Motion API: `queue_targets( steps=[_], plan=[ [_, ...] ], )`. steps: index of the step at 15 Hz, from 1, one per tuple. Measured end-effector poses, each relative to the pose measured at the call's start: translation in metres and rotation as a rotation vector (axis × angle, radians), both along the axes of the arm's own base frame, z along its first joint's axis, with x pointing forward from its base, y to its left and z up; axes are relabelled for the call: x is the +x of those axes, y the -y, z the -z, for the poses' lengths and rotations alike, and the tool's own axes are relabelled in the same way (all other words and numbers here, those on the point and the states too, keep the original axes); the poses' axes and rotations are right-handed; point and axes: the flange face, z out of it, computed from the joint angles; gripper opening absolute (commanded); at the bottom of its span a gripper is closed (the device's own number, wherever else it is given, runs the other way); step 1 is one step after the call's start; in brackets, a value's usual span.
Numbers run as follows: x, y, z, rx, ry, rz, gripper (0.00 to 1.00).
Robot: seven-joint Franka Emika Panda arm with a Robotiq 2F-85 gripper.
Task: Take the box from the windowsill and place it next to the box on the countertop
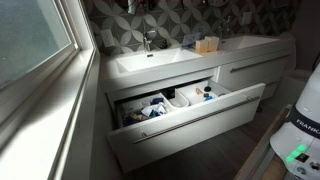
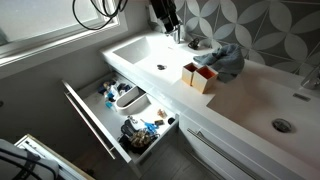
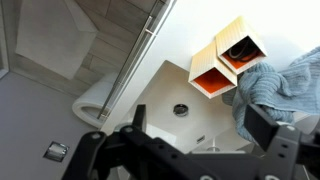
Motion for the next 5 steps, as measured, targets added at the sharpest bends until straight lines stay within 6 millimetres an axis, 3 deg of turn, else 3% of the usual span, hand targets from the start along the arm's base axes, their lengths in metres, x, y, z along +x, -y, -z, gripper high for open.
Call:
queue_targets(
  steps=[5],
  plan=[
    [-0.011, -0.017, 0.005, 0.023, -0.049, -0.112, 1.0]
  ],
)
